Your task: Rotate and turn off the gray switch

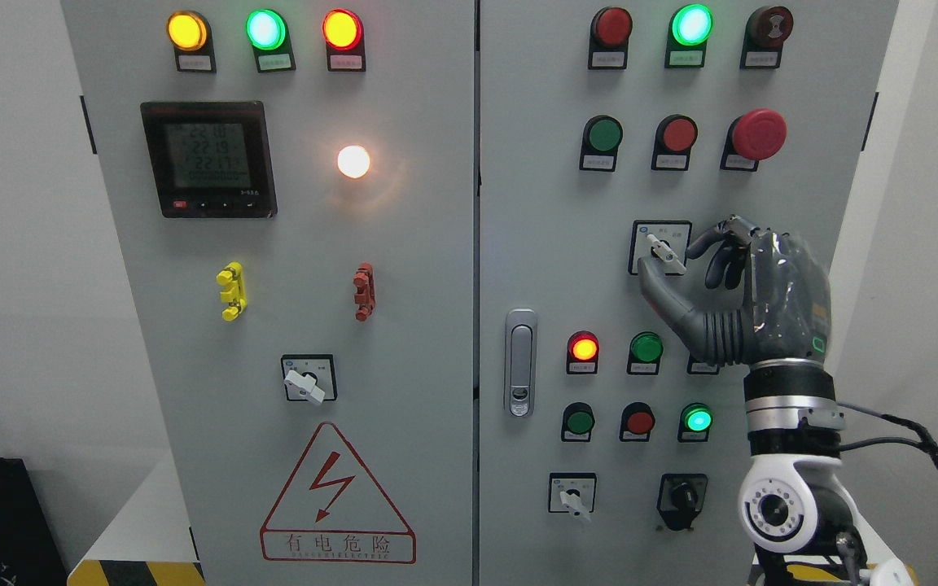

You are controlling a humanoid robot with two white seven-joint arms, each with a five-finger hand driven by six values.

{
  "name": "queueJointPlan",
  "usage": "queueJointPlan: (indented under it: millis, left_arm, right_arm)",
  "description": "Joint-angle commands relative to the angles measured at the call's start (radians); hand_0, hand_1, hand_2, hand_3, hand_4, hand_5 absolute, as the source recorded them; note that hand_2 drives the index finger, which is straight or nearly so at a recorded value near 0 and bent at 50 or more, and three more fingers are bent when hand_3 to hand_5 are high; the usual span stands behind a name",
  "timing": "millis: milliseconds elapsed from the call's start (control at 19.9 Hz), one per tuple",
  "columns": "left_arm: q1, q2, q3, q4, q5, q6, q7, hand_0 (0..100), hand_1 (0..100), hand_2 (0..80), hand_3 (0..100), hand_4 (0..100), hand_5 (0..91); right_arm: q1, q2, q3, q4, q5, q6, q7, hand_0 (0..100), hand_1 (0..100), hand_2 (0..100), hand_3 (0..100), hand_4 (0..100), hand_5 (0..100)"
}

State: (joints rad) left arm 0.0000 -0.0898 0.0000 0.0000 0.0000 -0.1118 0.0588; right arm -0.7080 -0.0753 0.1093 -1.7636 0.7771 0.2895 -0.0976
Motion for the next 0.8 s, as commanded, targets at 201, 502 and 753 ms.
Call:
queueJointPlan:
  millis: [201, 502, 753]
  left_arm:
    - [-0.009, -0.001, 0.008, -0.025, 0.02, 0.0, -0.001, 12, 39, 0.0, 0, 0, 0.0]
    - [-0.009, -0.001, 0.008, -0.025, 0.02, 0.0, -0.001, 12, 39, 0.0, 0, 0, 0.0]
    - [-0.009, -0.001, 0.008, -0.025, 0.02, 0.0, -0.001, 12, 39, 0.0, 0, 0, 0.0]
  right_arm:
    - [-0.011, 0.0, 0.016, 0.01, 0.01, 0.017, 0.001, 9, 40, 61, 90, 95, 100]
    - [-0.018, 0.0, 0.018, 0.01, 0.01, 0.017, 0.013, 9, 39, 62, 91, 95, 100]
    - [-0.018, 0.0, 0.023, 0.01, 0.01, 0.019, 0.015, 9, 39, 62, 91, 95, 100]
